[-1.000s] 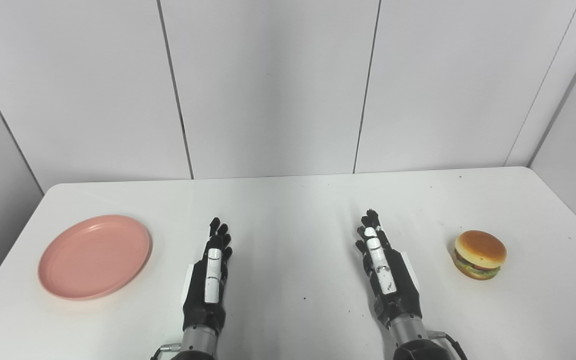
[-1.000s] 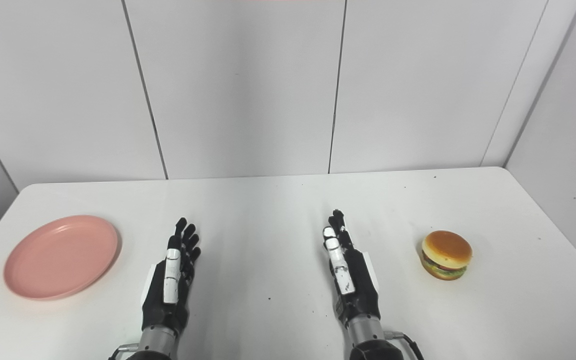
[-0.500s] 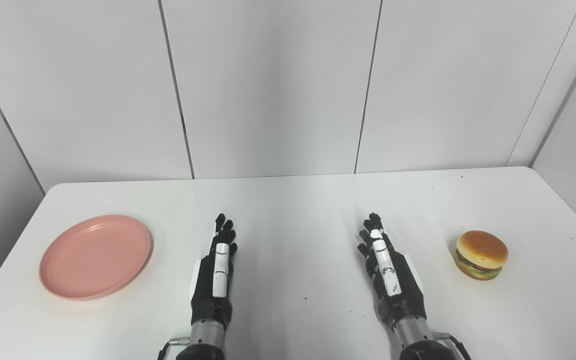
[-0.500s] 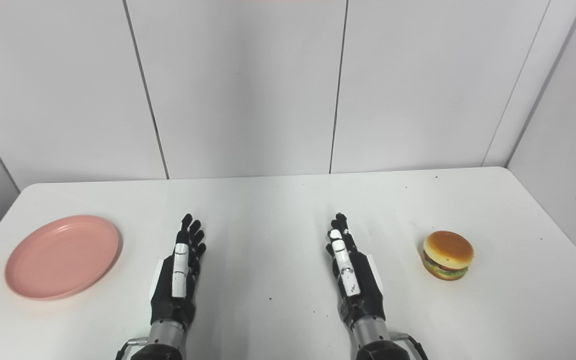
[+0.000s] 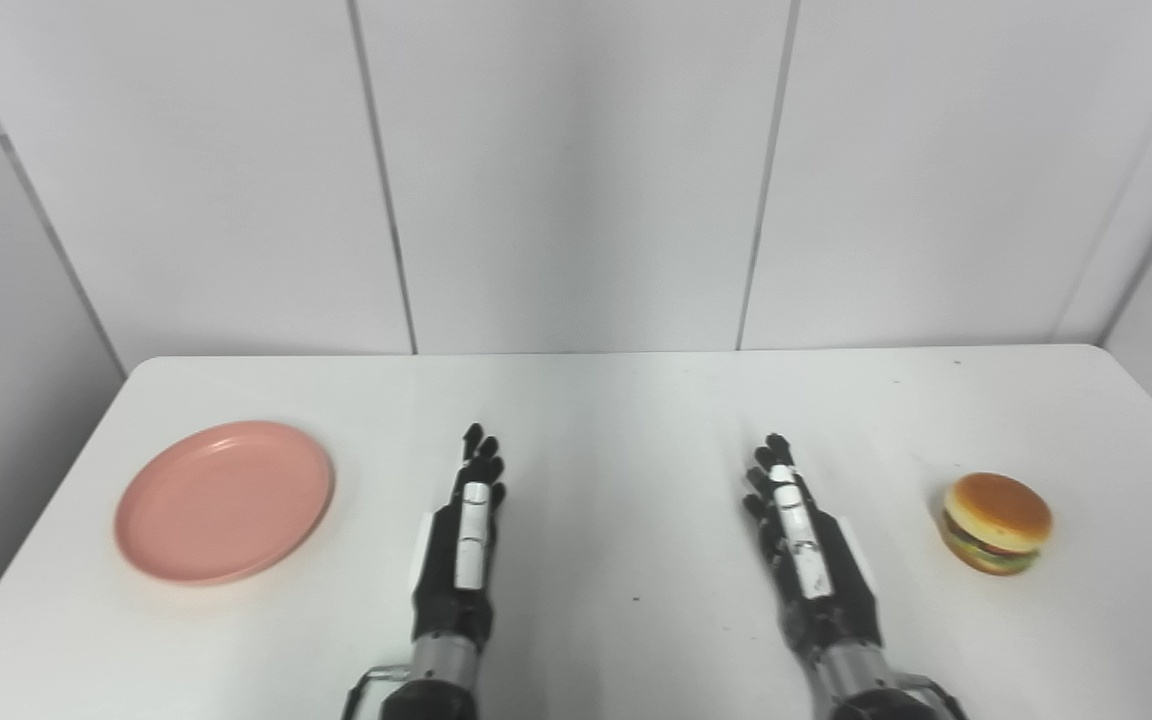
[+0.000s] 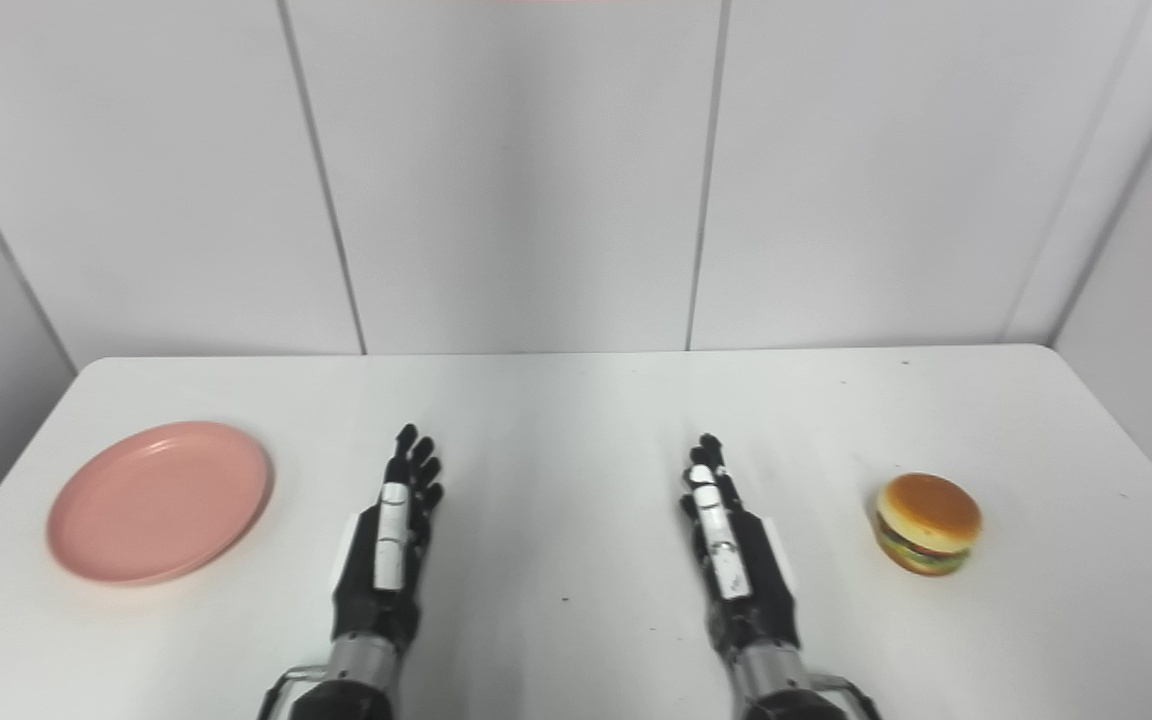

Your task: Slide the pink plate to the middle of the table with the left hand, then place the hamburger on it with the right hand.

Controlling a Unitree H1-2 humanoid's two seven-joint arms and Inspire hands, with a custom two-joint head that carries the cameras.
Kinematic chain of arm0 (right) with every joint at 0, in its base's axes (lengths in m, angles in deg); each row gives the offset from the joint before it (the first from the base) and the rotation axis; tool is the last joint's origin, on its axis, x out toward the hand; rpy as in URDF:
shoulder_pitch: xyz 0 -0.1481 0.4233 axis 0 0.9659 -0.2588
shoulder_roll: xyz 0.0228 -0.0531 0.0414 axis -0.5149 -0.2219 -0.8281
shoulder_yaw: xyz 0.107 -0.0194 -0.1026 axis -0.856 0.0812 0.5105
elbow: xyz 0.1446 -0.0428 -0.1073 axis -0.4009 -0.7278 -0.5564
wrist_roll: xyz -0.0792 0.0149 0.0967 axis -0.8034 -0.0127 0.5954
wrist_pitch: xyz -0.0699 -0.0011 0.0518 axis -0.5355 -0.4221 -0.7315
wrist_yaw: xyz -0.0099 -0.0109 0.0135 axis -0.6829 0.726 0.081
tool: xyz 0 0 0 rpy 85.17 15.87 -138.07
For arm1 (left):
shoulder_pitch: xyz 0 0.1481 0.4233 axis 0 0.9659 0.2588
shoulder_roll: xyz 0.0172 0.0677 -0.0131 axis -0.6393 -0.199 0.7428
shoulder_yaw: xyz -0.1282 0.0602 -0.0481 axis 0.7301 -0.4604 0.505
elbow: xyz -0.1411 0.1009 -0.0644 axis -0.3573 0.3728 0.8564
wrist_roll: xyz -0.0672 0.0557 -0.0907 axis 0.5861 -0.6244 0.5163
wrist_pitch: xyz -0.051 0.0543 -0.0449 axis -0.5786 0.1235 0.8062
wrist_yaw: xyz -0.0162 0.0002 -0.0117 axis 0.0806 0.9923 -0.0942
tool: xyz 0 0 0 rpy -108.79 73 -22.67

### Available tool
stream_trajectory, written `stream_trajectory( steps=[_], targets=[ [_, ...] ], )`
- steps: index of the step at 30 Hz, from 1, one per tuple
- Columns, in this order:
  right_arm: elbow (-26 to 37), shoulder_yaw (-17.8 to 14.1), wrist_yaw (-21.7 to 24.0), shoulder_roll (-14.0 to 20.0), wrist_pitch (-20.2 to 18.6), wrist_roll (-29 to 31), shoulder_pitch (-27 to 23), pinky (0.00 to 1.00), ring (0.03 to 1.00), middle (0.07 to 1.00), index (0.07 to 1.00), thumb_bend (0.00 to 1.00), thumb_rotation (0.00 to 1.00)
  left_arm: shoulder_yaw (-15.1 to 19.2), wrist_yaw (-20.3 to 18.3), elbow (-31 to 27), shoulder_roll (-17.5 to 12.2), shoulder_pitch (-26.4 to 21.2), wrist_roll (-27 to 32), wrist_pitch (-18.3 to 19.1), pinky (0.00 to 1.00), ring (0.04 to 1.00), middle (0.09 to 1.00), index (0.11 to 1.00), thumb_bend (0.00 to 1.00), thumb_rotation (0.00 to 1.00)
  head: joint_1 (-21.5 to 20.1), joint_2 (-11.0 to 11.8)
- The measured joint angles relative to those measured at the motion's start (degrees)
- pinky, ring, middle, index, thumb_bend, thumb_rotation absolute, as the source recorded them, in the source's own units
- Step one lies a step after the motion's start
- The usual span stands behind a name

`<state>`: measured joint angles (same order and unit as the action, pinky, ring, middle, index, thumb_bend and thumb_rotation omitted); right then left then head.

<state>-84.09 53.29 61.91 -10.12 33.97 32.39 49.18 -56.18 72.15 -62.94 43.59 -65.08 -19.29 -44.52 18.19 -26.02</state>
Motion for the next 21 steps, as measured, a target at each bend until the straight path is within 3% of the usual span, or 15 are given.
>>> stream_trajectory(
  steps=[5, 9, 12, 16, 18, 21],
  targets=[
    [0.69, -0.87, -0.23, 0.69, 0.01, -0.09, 0.26, 1.0, 1.0, 1.0, 1.0, 0.55, 0.91, 2.63, 0.32, -1.52, -0.99, -0.61, 1.46, 0.69, 1.0, 1.0, 1.0, 1.0, 0.79, 1.0, 4.47, 1.58],
    [2.96, -0.95, -0.68, 0.54, -0.36, 0.03, 1.23, 1.0, 1.0, 1.0, 1.0, 0.53, 0.92, 7.55, 0.34, -7.49, -5.74, -2.51, 3.58, 5.92, 1.0, 1.0, 1.0, 1.0, 0.77, 1.0, 6.15, 2.28],
    [4.12, -0.98, -1.06, 0.45, -1.32, 0.04, 1.22, 1.0, 1.0, 1.0, 1.0, 0.5, 0.92, 12.03, 2.91, -10.2, -9.41, -6.13, 3.76, 9.07, 1.0, 0.972, 0.964, 0.963, 0.81, 1.0, 7.64, 2.9],
    [5.25, -0.5, -1.24, 0.12, -2.07, 0.05, 1.08, 1.0, 1.0, 1.0, 1.0, 0.52, 0.91, 15.05, 4.32, -9.63, -13.87, -9.27, 3.49, 10.38, 1.0, 0.937, 0.918, 0.918, 0.81, 1.0, 8.79, 3.6],
    [5.23, -0.35, -1.22, -0.01, -2.07, 0.03, 1.01, 1.0, 1.0, 1.0, 1.0, 0.47, 0.92, 16.24, 4.32, -8.78, -15.43, -9.61, 3.78, 10.63, 0.99, 0.913, 0.893, 0.896, 0.8, 1.0, 8.97, 3.78],
    [5.22, -0.04, -1.19, 0.17, -2.03, -0.73, 1.03, 1.0, 1.0, 1.0, 1.0, 0.46, 0.94, 18.11, 4.32, -6.42, -17.57, -9.74, 4.75, 10.56, 0.92, 0.864, 0.85, 0.852, 0.82, 1.0, 9.4, 4.04]
  ],
)
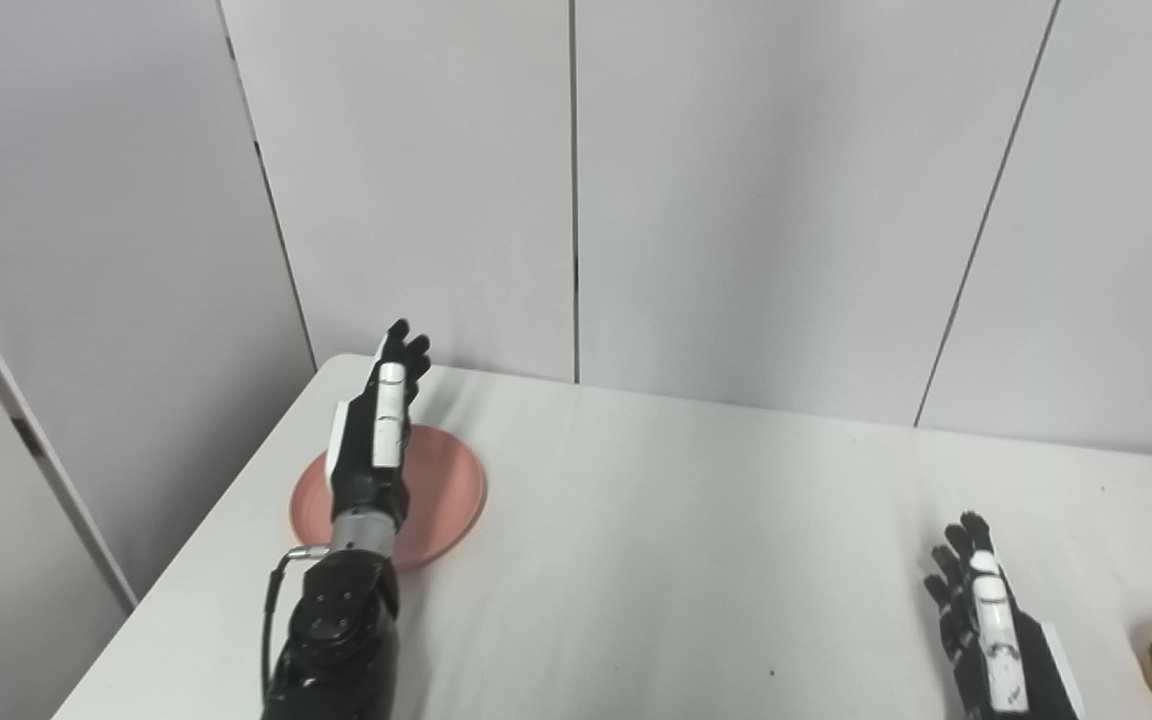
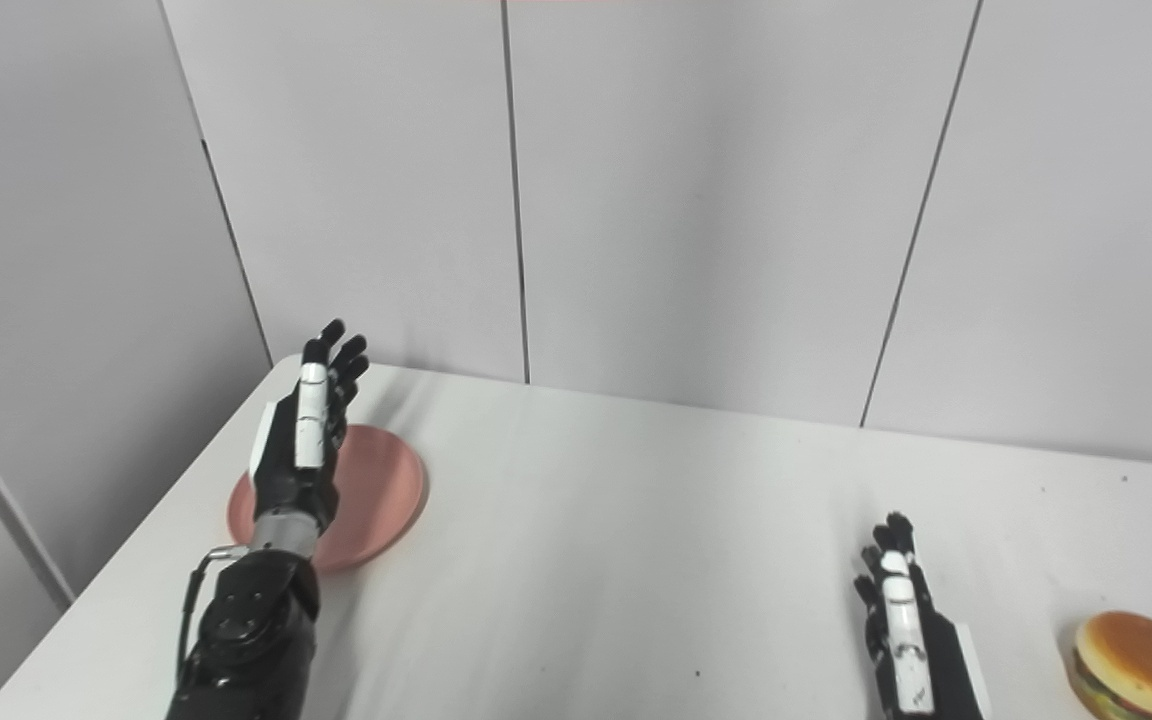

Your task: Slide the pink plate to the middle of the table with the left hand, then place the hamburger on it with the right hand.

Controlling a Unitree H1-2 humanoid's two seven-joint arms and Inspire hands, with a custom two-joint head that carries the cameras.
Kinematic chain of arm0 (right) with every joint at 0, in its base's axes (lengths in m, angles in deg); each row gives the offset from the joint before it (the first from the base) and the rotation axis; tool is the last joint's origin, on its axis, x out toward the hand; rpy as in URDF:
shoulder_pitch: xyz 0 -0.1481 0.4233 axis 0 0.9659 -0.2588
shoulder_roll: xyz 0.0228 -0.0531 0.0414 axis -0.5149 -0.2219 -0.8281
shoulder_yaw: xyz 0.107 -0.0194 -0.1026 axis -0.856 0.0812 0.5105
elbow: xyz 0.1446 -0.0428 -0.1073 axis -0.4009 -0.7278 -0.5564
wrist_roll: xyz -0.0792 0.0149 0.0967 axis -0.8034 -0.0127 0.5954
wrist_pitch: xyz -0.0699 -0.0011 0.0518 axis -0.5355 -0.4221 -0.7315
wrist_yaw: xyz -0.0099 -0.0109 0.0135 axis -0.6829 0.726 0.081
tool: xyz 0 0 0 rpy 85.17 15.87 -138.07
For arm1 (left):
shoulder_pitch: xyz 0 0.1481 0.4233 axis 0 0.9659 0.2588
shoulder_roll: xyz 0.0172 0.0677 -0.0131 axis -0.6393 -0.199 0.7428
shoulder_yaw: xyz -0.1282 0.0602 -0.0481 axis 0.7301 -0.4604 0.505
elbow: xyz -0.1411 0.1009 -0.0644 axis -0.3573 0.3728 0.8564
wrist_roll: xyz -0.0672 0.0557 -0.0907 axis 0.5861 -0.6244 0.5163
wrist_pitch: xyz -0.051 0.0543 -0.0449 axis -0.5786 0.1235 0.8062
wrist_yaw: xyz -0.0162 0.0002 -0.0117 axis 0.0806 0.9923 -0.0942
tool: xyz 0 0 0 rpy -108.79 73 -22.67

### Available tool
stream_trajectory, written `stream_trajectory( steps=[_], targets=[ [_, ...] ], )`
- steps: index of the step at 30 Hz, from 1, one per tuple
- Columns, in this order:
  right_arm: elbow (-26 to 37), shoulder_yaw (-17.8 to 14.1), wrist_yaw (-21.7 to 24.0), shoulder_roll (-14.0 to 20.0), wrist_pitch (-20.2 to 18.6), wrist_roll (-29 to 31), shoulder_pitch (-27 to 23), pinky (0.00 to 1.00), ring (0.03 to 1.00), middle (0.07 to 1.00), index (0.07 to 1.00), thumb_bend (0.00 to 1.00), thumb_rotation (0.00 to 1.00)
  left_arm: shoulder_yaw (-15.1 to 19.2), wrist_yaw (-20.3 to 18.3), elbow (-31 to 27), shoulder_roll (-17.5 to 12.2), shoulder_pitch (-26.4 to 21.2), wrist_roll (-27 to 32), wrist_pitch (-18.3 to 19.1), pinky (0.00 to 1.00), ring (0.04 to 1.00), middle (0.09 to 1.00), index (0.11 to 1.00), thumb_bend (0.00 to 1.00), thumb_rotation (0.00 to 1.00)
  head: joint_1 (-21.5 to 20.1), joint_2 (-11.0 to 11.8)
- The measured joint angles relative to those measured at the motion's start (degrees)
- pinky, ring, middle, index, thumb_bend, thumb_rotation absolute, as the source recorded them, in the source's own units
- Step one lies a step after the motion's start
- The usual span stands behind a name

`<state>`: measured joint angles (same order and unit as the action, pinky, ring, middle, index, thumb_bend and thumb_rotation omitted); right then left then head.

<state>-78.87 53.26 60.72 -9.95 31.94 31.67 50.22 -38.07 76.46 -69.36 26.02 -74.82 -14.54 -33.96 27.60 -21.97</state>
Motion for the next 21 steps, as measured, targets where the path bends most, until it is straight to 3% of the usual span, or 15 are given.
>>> stream_trajectory(
  steps=[2, 3, 9, 14, 21],
  targets=[
    [0.0, -0.02, -0.09, 0.08, 0.01, -0.4, 0.09, 1.0, 1.0, 1.0, 1.0, 0.49, 0.91, 2.16, 0.61, 1.08, -1.04, -0.04, 0.55, 0.0, 0.84, 0.812, 0.803, 0.806, 0.83, 1.0, 0.7, 0.18],
    [-0.03, -0.13, -0.2, 0.05, 0.06, -0.48, 0.11, 1.0, 1.0, 1.0, 1.0, 0.48, 0.95, 2.9, 1.22, 1.11, -1.29, -0.05, 0.82, -0.01, 0.79, 0.786, 0.785, 0.787, 0.81, 1.0, 0.7, 0.18],
    [-0.29, 0.07, -0.01, 0.12, 0.77, -1.56, 0.1, 1.0, 0.993, 1.0, 0.997, 0.46, 0.97, 5.88, 1.89, 4.79, -5.89, -0.45, 1.09, -1.97, 0.73, 0.748, 0.754, 0.76, 0.76, 1.0, 1.32, 0.35],
    [-0.47, -0.3, -0.01, 0.09, 2.74, -1.42, 0.14, 1.0, 0.992, 1.0, 0.989, 0.48, 0.95, 7.67, 1.97, 10.11, -10.04, -0.49, 1.39, -5.17, 0.76, 0.743, 0.748, 0.755, 0.77, 1.0, 1.32, 0.26],
    [-0.69, -0.56, -0.07, -0.27, 3.56, -1.35, 0.15, 1.0, 0.999, 1.0, 1.0, 0.48, 0.99, 8.05, 1.96, 17.11, -11.25, -0.39, 2.61, -9.48, 0.84, 0.765, 0.754, 0.757, 0.75, 1.0, 1.49, 0.35]
  ],
)
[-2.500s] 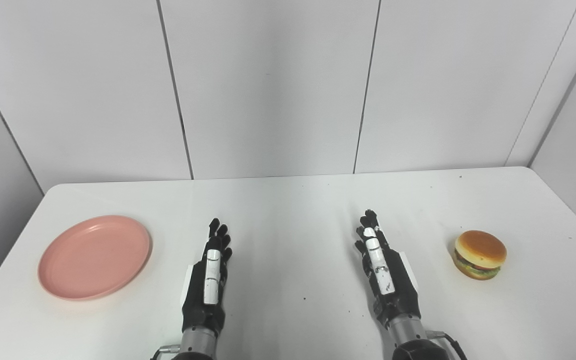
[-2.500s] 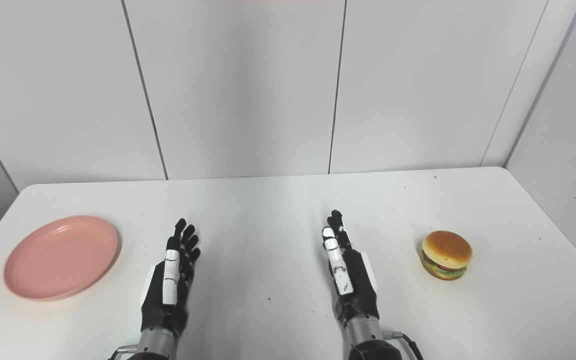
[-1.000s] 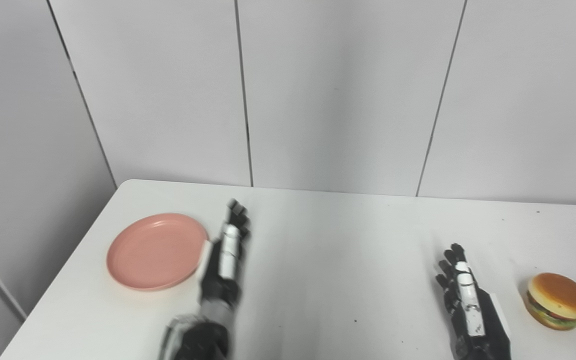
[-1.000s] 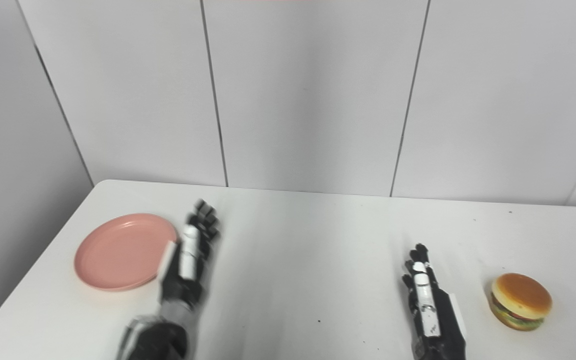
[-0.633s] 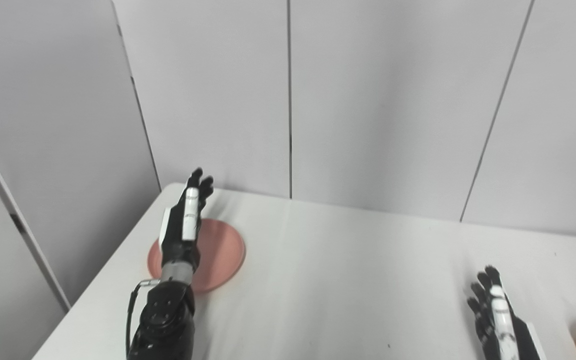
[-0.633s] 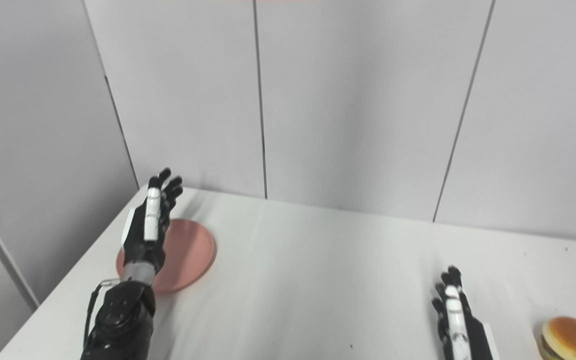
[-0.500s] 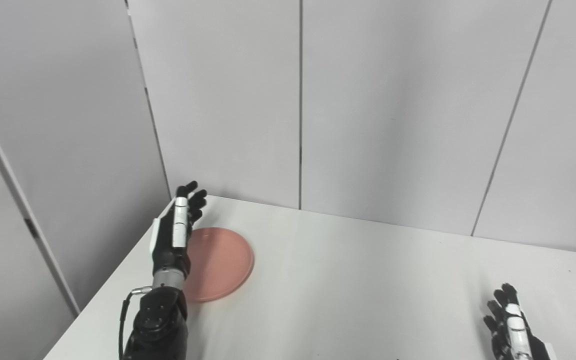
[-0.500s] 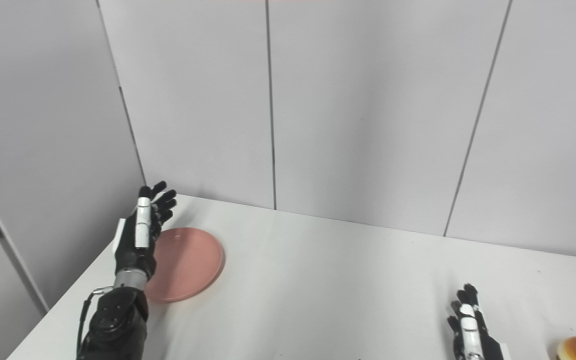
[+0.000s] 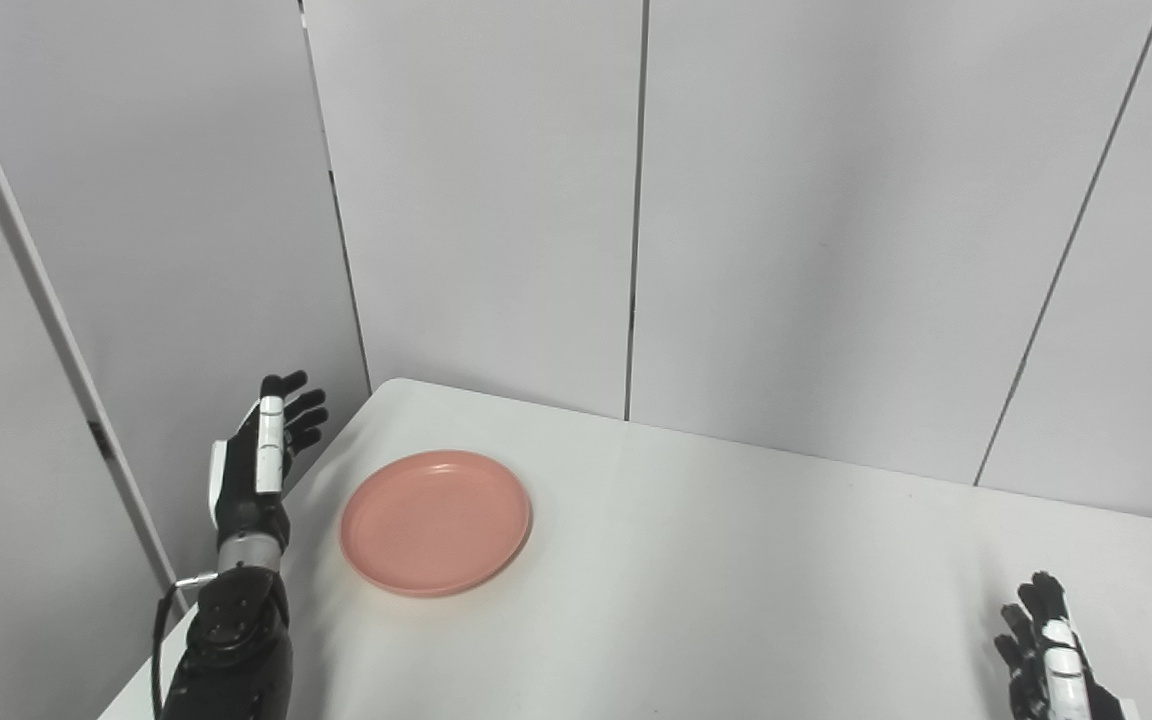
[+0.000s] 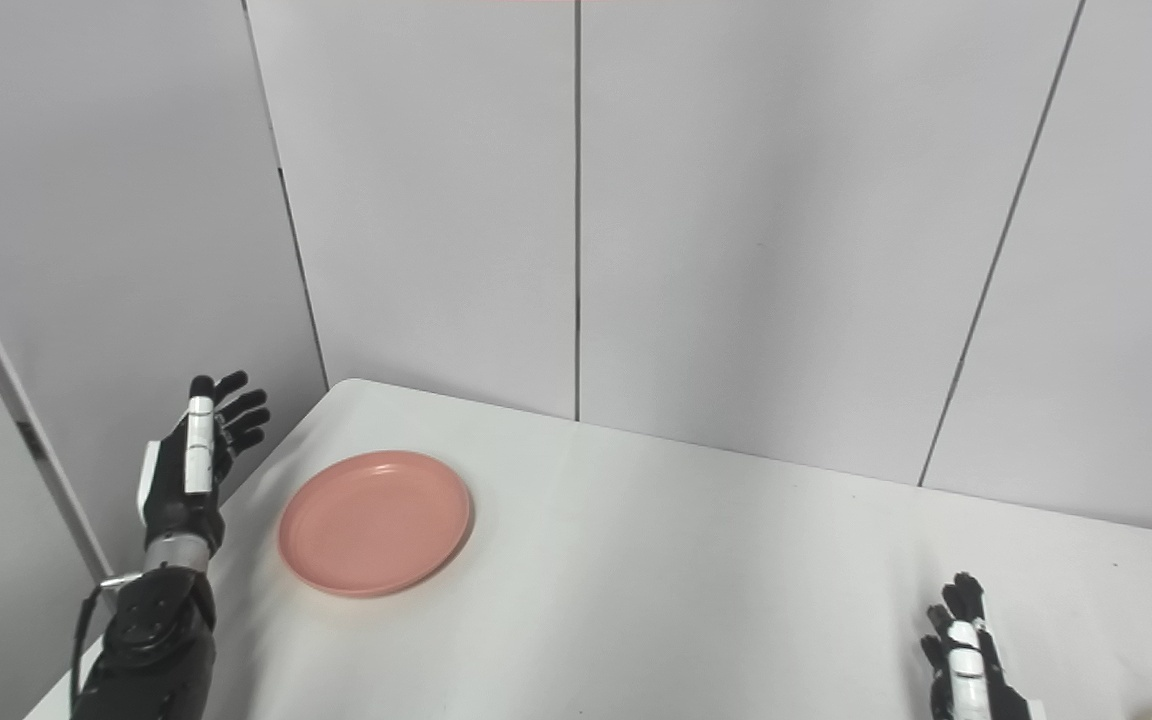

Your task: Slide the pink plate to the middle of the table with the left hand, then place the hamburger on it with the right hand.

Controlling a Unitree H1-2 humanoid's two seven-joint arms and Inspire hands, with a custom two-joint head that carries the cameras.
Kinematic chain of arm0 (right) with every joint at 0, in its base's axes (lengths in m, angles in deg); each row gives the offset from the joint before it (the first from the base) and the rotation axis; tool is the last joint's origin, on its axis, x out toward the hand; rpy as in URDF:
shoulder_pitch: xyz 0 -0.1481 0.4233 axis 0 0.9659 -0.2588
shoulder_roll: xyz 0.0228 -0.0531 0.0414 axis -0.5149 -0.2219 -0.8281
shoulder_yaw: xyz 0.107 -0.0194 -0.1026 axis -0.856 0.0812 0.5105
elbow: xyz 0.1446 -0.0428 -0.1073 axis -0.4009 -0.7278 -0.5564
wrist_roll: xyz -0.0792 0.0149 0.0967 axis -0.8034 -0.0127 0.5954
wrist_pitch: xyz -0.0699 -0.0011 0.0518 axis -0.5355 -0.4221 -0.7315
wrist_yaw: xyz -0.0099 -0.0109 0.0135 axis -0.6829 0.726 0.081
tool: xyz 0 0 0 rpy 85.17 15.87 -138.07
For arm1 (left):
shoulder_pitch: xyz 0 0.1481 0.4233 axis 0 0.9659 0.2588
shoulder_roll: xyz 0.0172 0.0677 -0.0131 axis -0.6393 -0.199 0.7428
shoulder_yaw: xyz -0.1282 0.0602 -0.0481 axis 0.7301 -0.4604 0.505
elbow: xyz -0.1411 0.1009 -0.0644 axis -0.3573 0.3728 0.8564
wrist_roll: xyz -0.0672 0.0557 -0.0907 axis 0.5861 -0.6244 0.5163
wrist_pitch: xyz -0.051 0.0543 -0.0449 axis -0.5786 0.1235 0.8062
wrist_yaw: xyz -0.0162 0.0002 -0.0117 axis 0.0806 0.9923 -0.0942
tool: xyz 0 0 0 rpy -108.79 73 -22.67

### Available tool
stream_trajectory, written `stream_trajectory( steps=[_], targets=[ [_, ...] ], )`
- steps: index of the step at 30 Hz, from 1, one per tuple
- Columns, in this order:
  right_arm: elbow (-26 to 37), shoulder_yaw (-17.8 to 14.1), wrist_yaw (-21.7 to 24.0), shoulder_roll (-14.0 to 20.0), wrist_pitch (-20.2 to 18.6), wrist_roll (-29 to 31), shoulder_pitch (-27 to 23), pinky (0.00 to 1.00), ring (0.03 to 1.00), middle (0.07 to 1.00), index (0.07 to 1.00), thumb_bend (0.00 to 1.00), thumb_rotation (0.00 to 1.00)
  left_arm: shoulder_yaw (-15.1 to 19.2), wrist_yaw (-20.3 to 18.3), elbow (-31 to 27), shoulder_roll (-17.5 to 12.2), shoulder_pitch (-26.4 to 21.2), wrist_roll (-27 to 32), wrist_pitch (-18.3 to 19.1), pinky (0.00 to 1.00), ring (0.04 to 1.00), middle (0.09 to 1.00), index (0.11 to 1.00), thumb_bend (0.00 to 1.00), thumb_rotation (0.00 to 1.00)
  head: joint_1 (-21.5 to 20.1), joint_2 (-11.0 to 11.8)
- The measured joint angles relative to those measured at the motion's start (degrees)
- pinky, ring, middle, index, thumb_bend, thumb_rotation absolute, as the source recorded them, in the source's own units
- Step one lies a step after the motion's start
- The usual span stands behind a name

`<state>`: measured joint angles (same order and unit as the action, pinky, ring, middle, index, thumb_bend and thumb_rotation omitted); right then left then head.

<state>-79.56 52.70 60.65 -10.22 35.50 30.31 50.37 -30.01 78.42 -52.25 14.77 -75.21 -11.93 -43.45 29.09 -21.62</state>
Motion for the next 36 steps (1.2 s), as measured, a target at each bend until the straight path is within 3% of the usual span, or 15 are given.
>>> stream_trajectory(
  steps=[4, 7, 10, 14, 18, 23, 30, 36],
  targets=[
    [0.25, 0.1, -0.13, 0.11, -0.41, -0.55, -0.01, 1.0, 0.994, 1.0, 1.0, 0.49, 1.0, -0.29, 0.01, 3.87, -0.74, -0.06, -0.23, -2.92, 0.85, 0.772, 0.757, 0.757, 0.74, 1.0, 0.09, 0.0],
    [0.37, 0.08, -0.14, 0.27, -0.71, -0.67, -0.01, 1.0, 0.999, 1.0, 1.0, 0.48, 0.99, -0.29, 0.02, 5.49, -0.67, -0.1, 0.34, -3.34, 0.91, 0.796, 0.766, 0.776, 0.73, 1.0, -0.09, 0.09],
    [0.47, 0.03, -0.13, 0.24, -0.82, -0.28, -0.01, 1.0, 1.0, 1.0, 0.999, 0.5, 0.97, -0.32, -0.02, 7.12, -0.47, -0.26, 1.67, -3.59, 0.88, 0.797, 0.777, 0.784, 0.73, 1.0, 0.17, -0.17],
    [0.69, -0.13, -0.09, 0.24, -1.05, 0.76, 0.0, 1.0, 1.0, 1.0, 1.0, 0.54, 0.94, -2.14, -0.37, 9.08, -0.34, -0.31, 2.08, -4.04, 0.93, 0.81, 0.792, 0.8, 0.76, 1.0, 0.62, 0.0],
    [0.92, 0.0, -0.08, 0.57, -1.19, 0.8, 0.0, 1.0, 1.0, 1.0, 1.0, 0.53, 0.98, -2.74, -0.41, 9.95, 0.33, -0.68, 2.36, -5.55, 0.94, 0.828, 0.797, 0.807, 0.77, 1.0, 0.79, 0.0],
    [0.66, -0.05, -0.1, 0.87, -1.16, 0.69, -0.01, 1.0, 0.995, 1.0, 0.99, 0.53, 0.97, -3.96, -0.73, 12.25, 0.74, -1.64, 2.29, -8.18, 0.99, 0.864, 0.832, 0.843, 0.73, 1.0, 0.79, -0.09],
    [0.27, -0.07, -0.09, 0.76, -0.85, 0.41, -0.01, 1.0, 0.998, 1.0, 0.992, 0.49, 0.98, -6.9, -1.12, 13.6, 1.35, -2.98, 0.69, -8.65, 1.0, 0.876, 0.843, 0.852, 0.73, 1.0, 0.44, -0.35],
    [0.59, -0.05, -0.08, 0.77, -0.95, 0.73, -0.01, 1.0, 1.0, 1.0, 1.0, 0.54, 0.97, -9.27, -1.08, 13.72, 1.76, -3.45, -0.49, -8.58, 1.0, 0.893, 0.854, 0.864, 0.74, 1.0, 0.18, -0.35]
  ],
)
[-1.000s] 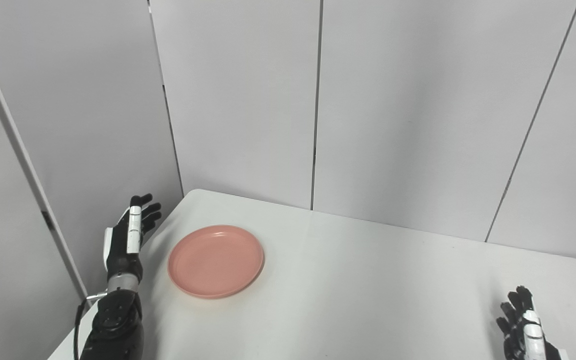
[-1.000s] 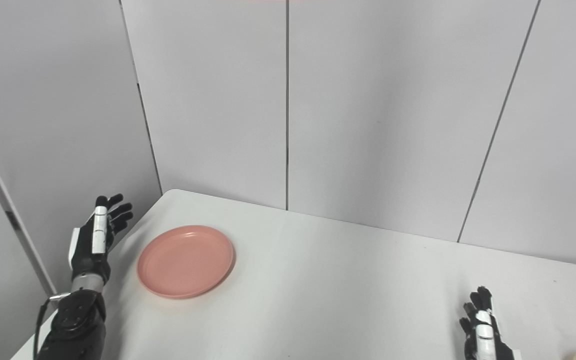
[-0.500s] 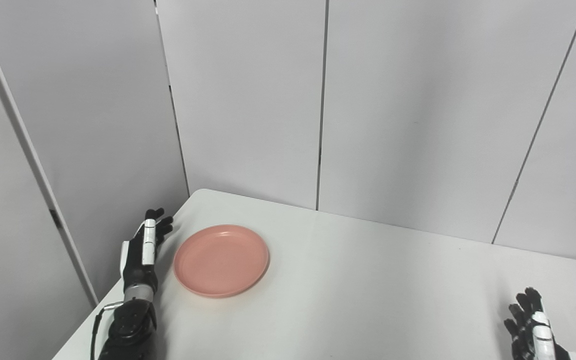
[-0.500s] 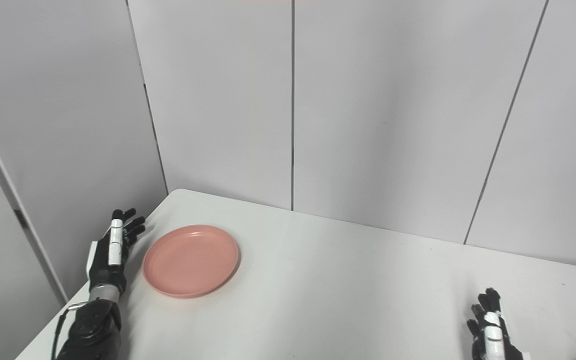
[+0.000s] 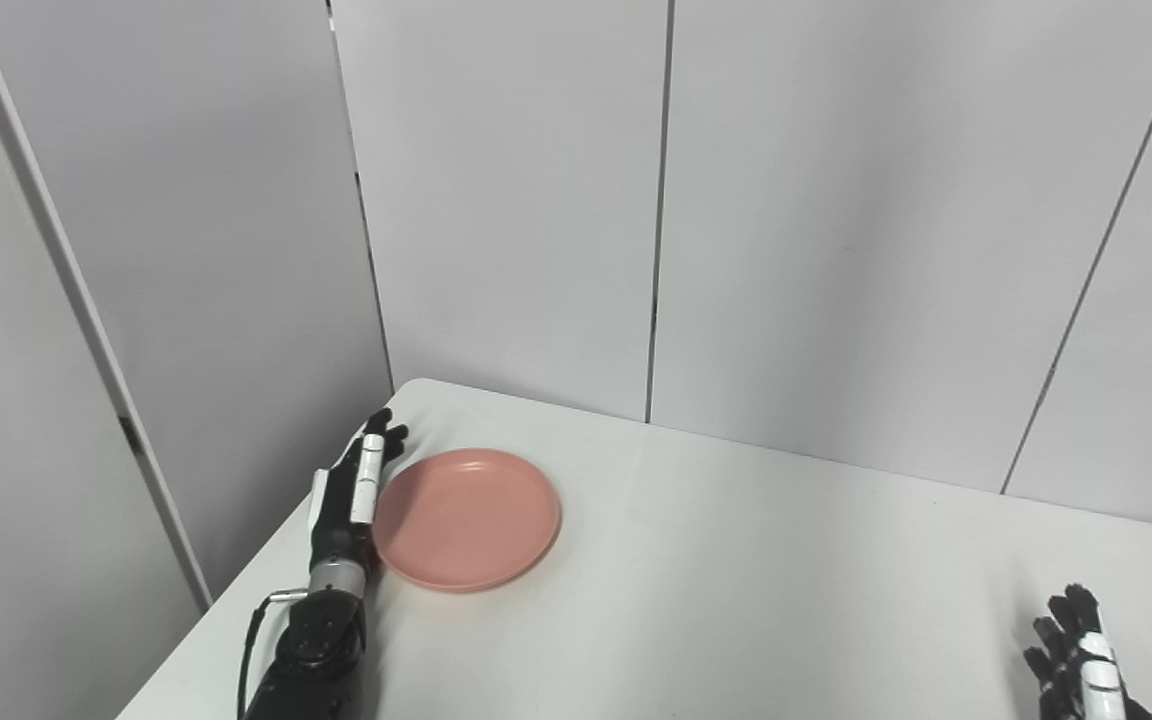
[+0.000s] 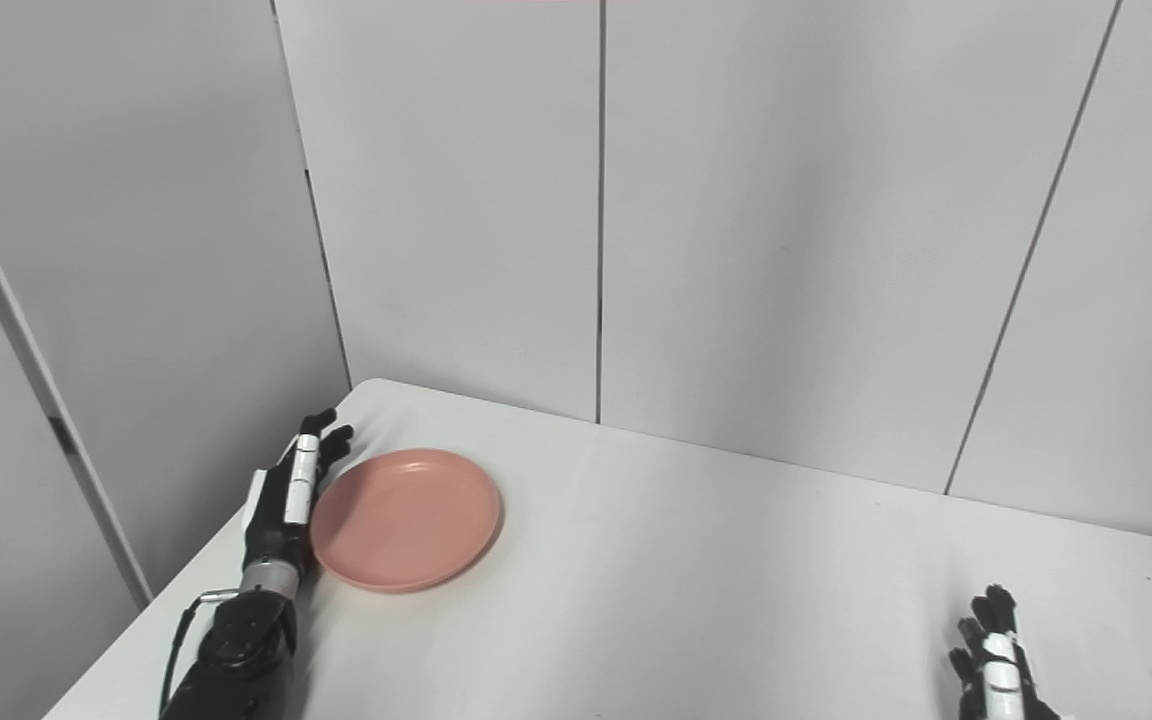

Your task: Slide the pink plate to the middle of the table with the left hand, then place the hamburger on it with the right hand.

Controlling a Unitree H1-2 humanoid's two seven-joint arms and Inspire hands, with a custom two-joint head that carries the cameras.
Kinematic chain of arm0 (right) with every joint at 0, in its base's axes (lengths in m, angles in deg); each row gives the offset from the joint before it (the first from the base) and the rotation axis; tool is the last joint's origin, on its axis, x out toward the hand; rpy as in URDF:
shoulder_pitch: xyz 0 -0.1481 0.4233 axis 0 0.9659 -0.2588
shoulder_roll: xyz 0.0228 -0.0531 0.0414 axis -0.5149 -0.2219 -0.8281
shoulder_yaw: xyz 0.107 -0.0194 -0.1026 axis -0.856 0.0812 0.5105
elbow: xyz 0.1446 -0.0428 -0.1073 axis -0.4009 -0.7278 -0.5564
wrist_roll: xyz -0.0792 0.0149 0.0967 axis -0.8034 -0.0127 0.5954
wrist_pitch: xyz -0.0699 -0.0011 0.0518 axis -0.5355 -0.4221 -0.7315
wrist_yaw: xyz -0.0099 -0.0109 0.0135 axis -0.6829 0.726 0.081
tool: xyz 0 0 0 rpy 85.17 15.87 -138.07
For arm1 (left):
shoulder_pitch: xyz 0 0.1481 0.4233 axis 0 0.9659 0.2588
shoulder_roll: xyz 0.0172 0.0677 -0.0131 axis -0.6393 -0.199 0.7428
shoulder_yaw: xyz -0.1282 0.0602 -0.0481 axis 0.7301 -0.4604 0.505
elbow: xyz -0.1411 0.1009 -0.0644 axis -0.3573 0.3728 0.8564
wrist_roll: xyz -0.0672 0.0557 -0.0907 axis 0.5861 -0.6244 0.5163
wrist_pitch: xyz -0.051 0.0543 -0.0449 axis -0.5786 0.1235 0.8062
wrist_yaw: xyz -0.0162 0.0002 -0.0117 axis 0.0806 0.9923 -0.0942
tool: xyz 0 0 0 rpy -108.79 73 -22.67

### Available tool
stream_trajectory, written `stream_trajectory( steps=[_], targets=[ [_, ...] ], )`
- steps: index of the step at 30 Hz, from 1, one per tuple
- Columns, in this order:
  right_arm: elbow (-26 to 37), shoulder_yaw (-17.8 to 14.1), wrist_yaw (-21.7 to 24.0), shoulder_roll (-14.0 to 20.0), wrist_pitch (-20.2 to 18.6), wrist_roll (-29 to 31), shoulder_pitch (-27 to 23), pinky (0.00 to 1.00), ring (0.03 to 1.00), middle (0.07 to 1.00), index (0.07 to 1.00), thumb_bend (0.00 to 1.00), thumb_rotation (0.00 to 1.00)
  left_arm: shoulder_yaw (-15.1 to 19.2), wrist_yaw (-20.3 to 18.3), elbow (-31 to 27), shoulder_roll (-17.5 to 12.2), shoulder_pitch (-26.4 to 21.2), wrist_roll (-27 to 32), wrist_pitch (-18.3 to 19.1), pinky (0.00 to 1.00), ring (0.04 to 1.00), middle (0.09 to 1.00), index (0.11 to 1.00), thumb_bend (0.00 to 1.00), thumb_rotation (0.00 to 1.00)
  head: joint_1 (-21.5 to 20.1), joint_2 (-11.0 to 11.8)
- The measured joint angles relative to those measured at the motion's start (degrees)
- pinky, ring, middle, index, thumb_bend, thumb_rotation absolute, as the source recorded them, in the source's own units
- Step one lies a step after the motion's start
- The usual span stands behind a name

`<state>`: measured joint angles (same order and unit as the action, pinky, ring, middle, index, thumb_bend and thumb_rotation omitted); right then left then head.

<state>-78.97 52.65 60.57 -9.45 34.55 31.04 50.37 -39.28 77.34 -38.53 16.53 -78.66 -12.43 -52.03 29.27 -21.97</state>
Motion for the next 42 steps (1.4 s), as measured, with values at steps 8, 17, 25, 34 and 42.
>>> stream_trajectory(
  steps=[8, 17, 25, 34, 42],
  targets=[
    [1.57, 0.14, -0.02, -0.03, -0.64, 0.26, 0.0, 1.0, 1.0, 1.0, 1.0, 0.53, 0.97, -0.14, -1.06, -1.24, 1.75, -0.24, 2.88, 1.56, 1.0, 0.914, 0.851, 0.859, 0.75, 1.0, -0.26, -0.35],
    [1.91, 0.33, -0.5, -0.48, -1.18, -0.77, 0.01, 1.0, 0.998, 1.0, 0.988, 0.43, 0.99, -1.64, -6.65, -4.5, 5.68, -0.63, 6.54, 4.69, 0.89, 0.877, 0.85, 0.865, 0.74, 1.0, -2.55, -0.97],
    [1.96, 0.61, 0.19, -0.38, -1.17, -0.47, 0.2, 1.0, 1.0, 1.0, 0.999, 0.44, 0.99, -3.35, -10.54, -6.08, 9.94, -0.76, 7.58, 4.77, 0.86, 0.866, 0.853, 0.861, 0.75, 1.0, -6.86, -2.2],
    [2.38, 0.82, -0.05, -1.09, -3.36, 0.43, 0.2, 1.0, 0.997, 0.986, 0.998, 0.5, 0.91, -4.62, -11.06, -10.17, 15.15, 1.33, 7.71, 5.47, 0.85, 0.888, 0.868, 0.855, 0.74, 0.99, -15.11, -5.01],
    [-0.61, 1.25, 0.62, -2.01, -3.33, 0.96, 0.13, 1.0, 1.0, 0.995, 1.0, 0.58, 0.86, -6.31, -13.08, -10.23, 17.17, 1.31, 7.8, 5.45, 0.89, 0.905, 0.883, 0.886, 0.76, 0.99, -21.26, -6.41]
  ],
)
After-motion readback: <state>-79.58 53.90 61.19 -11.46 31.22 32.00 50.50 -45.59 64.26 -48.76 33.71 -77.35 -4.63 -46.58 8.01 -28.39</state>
